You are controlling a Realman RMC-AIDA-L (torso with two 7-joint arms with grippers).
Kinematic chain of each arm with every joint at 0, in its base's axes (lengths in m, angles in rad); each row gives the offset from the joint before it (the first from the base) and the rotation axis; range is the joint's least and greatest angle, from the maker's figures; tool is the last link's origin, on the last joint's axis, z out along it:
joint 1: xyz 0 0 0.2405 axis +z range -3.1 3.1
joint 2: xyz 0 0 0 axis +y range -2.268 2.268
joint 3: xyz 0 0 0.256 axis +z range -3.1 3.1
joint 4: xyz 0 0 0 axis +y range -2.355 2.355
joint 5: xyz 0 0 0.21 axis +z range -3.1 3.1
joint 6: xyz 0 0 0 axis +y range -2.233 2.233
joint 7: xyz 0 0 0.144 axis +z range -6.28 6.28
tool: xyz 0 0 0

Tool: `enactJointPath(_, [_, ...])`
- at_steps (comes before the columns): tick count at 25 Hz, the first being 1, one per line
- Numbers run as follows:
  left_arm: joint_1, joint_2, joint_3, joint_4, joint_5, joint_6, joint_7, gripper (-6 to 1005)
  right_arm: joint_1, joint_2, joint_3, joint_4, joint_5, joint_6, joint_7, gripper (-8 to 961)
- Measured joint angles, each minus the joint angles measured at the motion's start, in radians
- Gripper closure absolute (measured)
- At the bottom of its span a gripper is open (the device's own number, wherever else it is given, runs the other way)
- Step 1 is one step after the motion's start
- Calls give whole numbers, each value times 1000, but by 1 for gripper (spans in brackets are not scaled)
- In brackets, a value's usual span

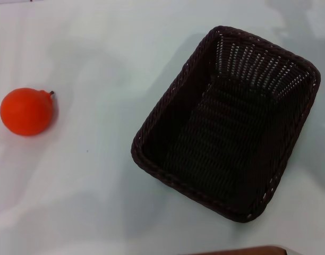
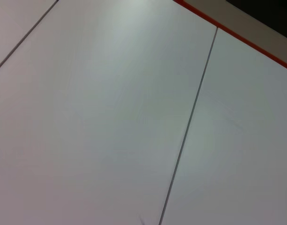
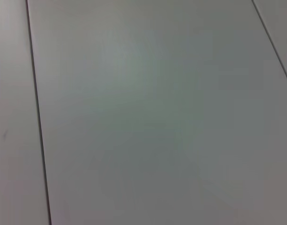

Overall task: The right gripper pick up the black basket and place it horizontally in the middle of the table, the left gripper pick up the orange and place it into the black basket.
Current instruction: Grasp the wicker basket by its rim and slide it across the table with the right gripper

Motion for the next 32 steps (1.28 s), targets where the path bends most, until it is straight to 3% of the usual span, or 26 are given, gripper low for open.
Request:
enactJointPath(17, [-5,0,6,2,0,-7,0,248,13,-1,4,5,0,-17,12,359])
enactJointPath(21, [-7,0,5,2,0,-14,0,249,14,-9,-24,-29,-11,-63,176,359])
enactJointPath(25, [-7,0,2,2,0,-14,0,249,10,-18,-138,-176,-81,-101,472,359])
enactJointPath(29, [-10,1,2,2,0,-12,0,249,2,-55,-308,-381,-236,-104,824,359])
enactJointPath(32, [-13,3,2,2,0,-12,0,249,3,-105,-416,-511,-383,-85,1067,358])
